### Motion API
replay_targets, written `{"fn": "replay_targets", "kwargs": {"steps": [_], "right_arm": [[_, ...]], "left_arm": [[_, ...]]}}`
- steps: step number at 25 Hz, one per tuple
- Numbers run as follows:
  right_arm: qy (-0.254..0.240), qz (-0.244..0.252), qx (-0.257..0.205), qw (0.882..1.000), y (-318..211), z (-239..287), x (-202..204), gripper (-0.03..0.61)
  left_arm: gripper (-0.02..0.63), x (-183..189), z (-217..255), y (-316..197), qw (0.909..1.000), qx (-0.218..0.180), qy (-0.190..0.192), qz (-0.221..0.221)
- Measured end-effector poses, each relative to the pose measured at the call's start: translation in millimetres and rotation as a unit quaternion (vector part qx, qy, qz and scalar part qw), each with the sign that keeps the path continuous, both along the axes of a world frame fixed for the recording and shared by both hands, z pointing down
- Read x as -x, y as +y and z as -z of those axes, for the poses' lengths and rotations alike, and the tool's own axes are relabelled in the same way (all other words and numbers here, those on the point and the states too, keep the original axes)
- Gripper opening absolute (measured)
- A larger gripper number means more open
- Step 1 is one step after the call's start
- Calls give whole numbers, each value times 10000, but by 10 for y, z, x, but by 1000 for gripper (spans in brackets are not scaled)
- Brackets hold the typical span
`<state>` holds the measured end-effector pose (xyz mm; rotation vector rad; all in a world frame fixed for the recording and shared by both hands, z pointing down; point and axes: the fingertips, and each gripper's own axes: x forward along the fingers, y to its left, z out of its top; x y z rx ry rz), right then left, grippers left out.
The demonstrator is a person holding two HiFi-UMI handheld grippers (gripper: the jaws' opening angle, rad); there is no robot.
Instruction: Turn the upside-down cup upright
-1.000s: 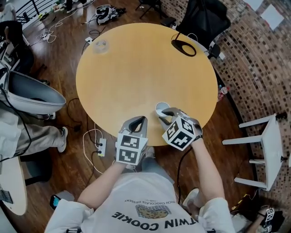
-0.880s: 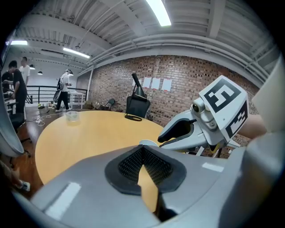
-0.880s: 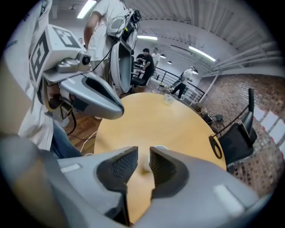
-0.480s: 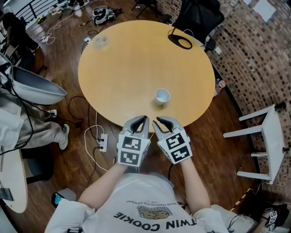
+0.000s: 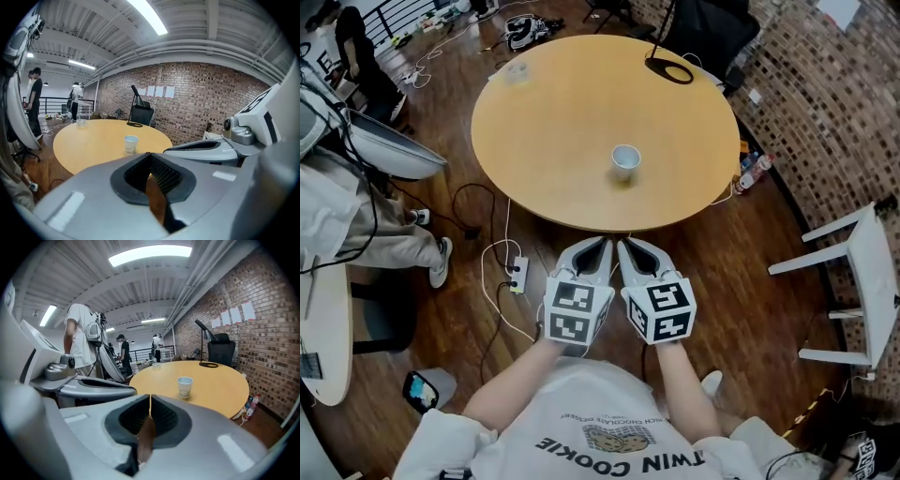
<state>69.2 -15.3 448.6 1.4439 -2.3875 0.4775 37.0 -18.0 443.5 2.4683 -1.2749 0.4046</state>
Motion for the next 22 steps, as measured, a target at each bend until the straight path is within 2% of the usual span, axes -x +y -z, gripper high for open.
{"fn": "replay_targets", "kwargs": {"steps": [4,8,12,16,22], "right_arm": [[-207,-93,-87,9997,497,145,-219,3],[-447,-200,11,9988,895,325,-433,3],[-436,-277,-20,9987,1262,387,-494,3],[-502,-259,29,9984,1560,530,-592,3],[-380,-393,-173,9984,1820,474,-449,3]], "left_arm": [[6,-195,157,490,9999,-90,-80,96],[6,-393,351,904,9997,17,-202,127],[6,-434,408,1251,9996,-80,-265,91],[6,-543,542,1525,9992,-4,-381,132],[6,-399,457,1803,9995,-168,-266,21]]}}
